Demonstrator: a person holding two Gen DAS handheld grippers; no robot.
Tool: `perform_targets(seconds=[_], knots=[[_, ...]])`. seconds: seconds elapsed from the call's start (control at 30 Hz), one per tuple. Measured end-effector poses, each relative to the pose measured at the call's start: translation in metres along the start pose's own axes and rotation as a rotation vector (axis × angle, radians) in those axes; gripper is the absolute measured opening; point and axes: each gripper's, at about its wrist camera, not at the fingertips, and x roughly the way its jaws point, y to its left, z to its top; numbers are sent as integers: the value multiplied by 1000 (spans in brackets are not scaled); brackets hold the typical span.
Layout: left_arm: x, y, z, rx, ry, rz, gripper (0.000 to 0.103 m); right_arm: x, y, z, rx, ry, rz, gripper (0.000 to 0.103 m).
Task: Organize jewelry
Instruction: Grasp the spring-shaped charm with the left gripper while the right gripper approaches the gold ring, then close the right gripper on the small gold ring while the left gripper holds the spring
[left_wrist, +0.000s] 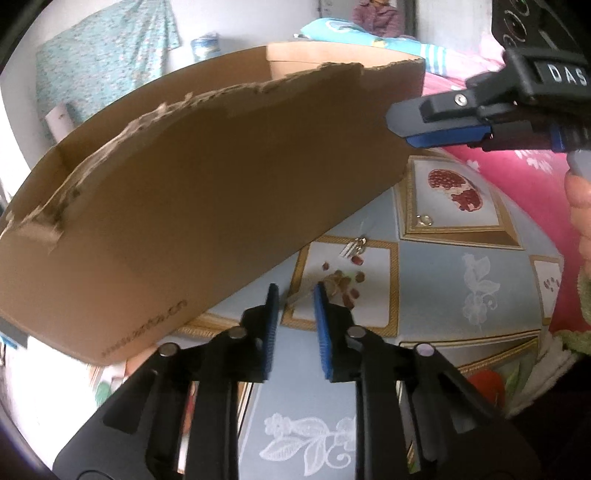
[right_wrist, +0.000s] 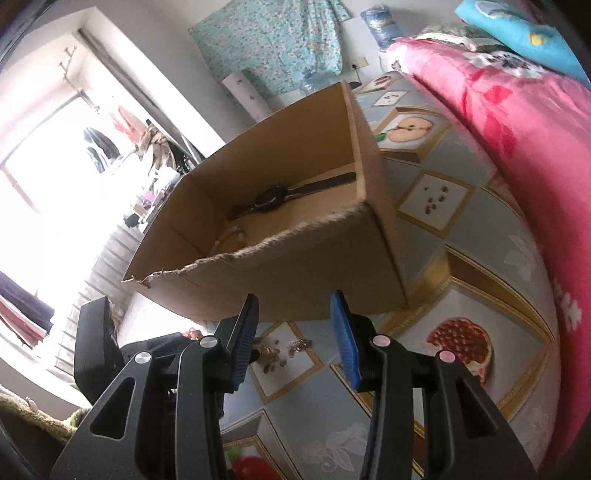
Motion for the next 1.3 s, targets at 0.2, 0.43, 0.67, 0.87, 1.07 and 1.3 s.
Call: perform_targets(seconds=[0.2,0.43,0.67,0.87,1.07,1.3], knots=[[2,-7,5,60,27,-13,4,-9,-15,-7,43,-15,4,40],[-3,-6,3,14,49,-19,4,-17,-25,-10,35,-21,-7,40],[-13,-6,-8,-26,70,-8,4,-21,-18,-24,-108,33,-73,40],[-19,-6,-12,-45,71,0,4,-8,0,-45,-318,103,-198,39],[-20,-9,-18,-37,64,1,4,8,9,-47,-410,101,-249,28],[-24,-11,-26,-43,52,-9,4,21,8,-40,-561,167,-234,25]])
